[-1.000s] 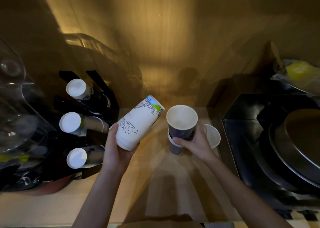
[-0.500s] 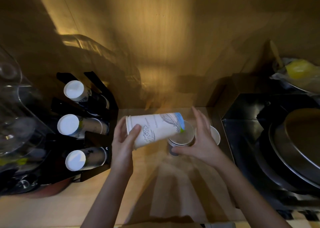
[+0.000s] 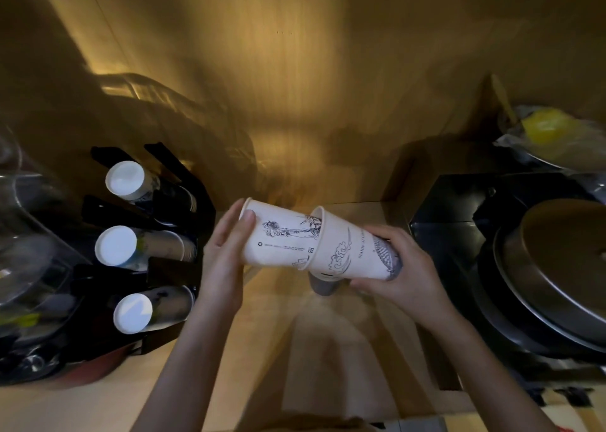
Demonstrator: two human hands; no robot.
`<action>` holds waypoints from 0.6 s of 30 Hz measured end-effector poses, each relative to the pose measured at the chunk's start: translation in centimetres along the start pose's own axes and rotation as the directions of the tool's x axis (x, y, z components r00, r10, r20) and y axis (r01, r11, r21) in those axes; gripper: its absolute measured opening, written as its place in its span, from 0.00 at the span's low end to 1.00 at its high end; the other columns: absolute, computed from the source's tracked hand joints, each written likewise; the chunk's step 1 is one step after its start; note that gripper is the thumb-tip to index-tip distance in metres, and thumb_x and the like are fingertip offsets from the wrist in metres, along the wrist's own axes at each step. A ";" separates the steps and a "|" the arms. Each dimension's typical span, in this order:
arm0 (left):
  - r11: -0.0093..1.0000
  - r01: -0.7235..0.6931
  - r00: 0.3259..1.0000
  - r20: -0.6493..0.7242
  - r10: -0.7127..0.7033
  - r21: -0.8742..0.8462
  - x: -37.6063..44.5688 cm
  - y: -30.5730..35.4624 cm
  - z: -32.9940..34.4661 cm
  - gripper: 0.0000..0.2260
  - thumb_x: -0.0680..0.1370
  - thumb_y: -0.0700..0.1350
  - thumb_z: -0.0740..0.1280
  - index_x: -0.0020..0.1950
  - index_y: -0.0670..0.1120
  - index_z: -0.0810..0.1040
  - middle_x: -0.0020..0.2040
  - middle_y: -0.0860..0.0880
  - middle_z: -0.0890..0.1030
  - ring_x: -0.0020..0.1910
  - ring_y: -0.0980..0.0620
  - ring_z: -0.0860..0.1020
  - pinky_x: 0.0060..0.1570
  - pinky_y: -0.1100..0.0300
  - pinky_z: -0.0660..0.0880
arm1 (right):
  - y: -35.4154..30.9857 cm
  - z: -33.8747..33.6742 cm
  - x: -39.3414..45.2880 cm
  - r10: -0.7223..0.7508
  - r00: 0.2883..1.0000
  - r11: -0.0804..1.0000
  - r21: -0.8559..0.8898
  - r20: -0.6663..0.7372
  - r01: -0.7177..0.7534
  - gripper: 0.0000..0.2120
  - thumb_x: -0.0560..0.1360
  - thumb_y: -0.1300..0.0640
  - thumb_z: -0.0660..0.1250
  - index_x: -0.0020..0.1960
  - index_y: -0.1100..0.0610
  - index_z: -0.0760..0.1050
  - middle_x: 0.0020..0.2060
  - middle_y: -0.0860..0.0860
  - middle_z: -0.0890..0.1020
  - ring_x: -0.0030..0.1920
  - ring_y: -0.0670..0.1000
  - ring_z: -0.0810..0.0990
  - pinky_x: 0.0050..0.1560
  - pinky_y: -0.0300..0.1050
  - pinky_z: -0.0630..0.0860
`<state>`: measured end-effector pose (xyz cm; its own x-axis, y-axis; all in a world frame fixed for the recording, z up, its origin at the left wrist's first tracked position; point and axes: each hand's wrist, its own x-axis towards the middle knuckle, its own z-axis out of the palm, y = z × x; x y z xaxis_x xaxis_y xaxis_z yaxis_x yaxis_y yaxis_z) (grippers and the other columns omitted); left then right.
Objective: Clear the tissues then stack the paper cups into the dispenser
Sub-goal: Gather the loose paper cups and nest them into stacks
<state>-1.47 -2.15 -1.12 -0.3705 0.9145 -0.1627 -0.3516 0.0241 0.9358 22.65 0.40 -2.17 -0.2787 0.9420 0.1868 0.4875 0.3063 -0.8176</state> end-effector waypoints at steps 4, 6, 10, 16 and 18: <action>1.000 0.012 1.000 0.019 -0.013 0.017 0.1 -0.3 0.8 0.21 0.67 0.53 0.69 0.59 0.49 0.78 0.56 0.43 0.80 0.51 0.50 0.80 0.53 0.55 0.75 | 0.5 -0.5 -0.8 0.057 0.998 0.998 0.019 -0.019 -0.057 0.34 0.54 0.56 0.81 0.58 0.48 0.73 0.54 0.46 0.78 0.55 0.42 0.76 0.55 0.44 0.74; 0.999 0.019 0.999 0.039 -0.021 0.047 -0.1 -0.8 1.7 0.22 0.68 0.53 0.69 0.60 0.48 0.76 0.56 0.44 0.81 0.52 0.49 0.80 0.54 0.54 0.75 | 0.5 -0.6 -1.2 0.081 0.997 0.997 0.009 -0.016 -0.081 0.34 0.54 0.55 0.81 0.58 0.47 0.73 0.53 0.42 0.77 0.54 0.39 0.75 0.53 0.41 0.74; 0.985 -0.024 0.992 0.128 0.002 0.172 -0.8 -1.5 4.8 0.29 0.61 0.53 0.76 0.60 0.48 0.76 0.54 0.51 0.81 0.52 0.56 0.80 0.48 0.66 0.76 | 0.1 -0.9 -1.7 0.097 0.995 0.995 0.000 -0.030 -0.097 0.33 0.55 0.53 0.81 0.58 0.47 0.72 0.51 0.35 0.74 0.54 0.36 0.73 0.51 0.36 0.73; 0.939 -0.178 0.954 0.286 0.091 0.294 -0.5 -0.5 10.1 0.26 0.59 0.54 0.77 0.56 0.53 0.76 0.53 0.56 0.79 0.49 0.64 0.78 0.39 0.76 0.72 | -0.7 -2.5 -1.3 0.139 0.983 0.987 0.099 -0.121 -0.128 0.32 0.57 0.53 0.80 0.58 0.47 0.71 0.53 0.40 0.78 0.54 0.42 0.77 0.56 0.50 0.77; 0.896 -0.272 0.930 0.336 0.151 0.350 -0.6 0.1 11.6 0.26 0.61 0.54 0.77 0.57 0.52 0.76 0.55 0.54 0.78 0.53 0.60 0.76 0.43 0.72 0.73 | -0.4 -3.4 -0.7 0.158 0.979 0.977 0.164 -0.126 -0.136 0.36 0.58 0.55 0.80 0.62 0.47 0.69 0.55 0.42 0.78 0.56 0.43 0.76 0.58 0.52 0.76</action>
<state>8.64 2.01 2.69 -0.1085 0.9896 0.0949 0.0863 -0.0857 0.9926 25.43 0.04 -0.12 -0.0915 0.9882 0.1227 0.3785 0.1485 -0.9136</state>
